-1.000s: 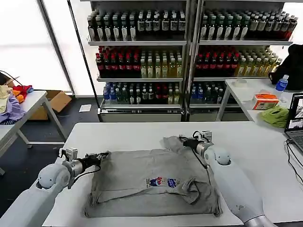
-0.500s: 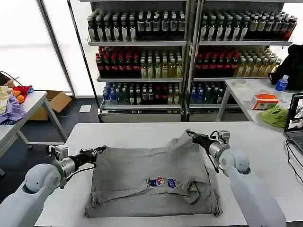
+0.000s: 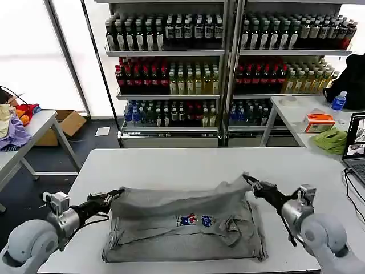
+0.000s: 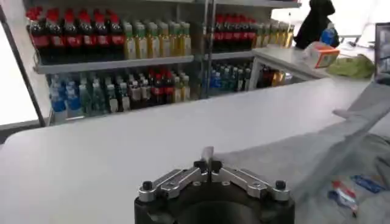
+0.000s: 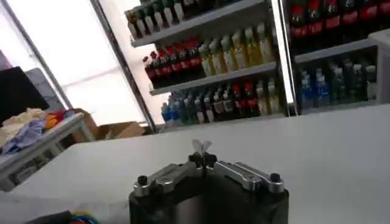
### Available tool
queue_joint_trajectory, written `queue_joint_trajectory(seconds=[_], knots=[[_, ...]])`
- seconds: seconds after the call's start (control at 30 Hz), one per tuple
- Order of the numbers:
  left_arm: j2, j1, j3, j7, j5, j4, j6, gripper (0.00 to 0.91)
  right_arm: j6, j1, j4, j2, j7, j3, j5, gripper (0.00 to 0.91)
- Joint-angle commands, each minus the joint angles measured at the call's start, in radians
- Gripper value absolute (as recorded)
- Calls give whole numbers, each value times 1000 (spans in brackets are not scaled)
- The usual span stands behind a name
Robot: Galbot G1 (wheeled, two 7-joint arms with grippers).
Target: Fold and organize the clothes.
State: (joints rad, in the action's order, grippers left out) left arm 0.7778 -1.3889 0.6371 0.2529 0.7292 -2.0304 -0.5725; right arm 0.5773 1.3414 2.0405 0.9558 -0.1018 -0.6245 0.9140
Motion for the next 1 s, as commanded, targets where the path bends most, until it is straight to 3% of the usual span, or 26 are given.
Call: queue_joint_trajectory(seconds=[0.03,0.27,0.3,0.33,0.37,0.47,0.63,0.7,0.83,0.9,1.0], knots=[[25,-331,176,-11,-47,-148,-4,10,0,317,149,-10,-5,-118,-35,0],[85,-451,143,-11,-176,-175,2,30,0,409,171,41,5,-113,-125,0],[91,-454,132,-9,-195,-174,5,413,1,416,176,45,6,-113,-128,262],[97,-454,119,-12,-213,-174,6,907,0,420,181,49,5,-114,-135,262],[101,-453,113,-17,-231,-175,3,907,0,422,184,51,4,-115,-145,907],[109,-436,112,-38,-243,-184,3,907,-14,413,190,53,4,-136,-137,907],[114,-417,186,-84,-183,-213,-1,907,-93,402,199,56,-44,-204,-151,907],[118,-415,212,-106,-164,-227,6,907,-187,392,191,73,-80,-245,-190,907],[147,-417,203,-156,-126,-248,42,907,-277,365,158,125,-104,-293,-201,907],[194,-440,149,-190,-142,-260,108,907,-350,362,122,162,-131,-307,-180,907],[279,-476,62,-213,-225,-244,183,907,-470,369,76,195,-188,-309,-220,907]])
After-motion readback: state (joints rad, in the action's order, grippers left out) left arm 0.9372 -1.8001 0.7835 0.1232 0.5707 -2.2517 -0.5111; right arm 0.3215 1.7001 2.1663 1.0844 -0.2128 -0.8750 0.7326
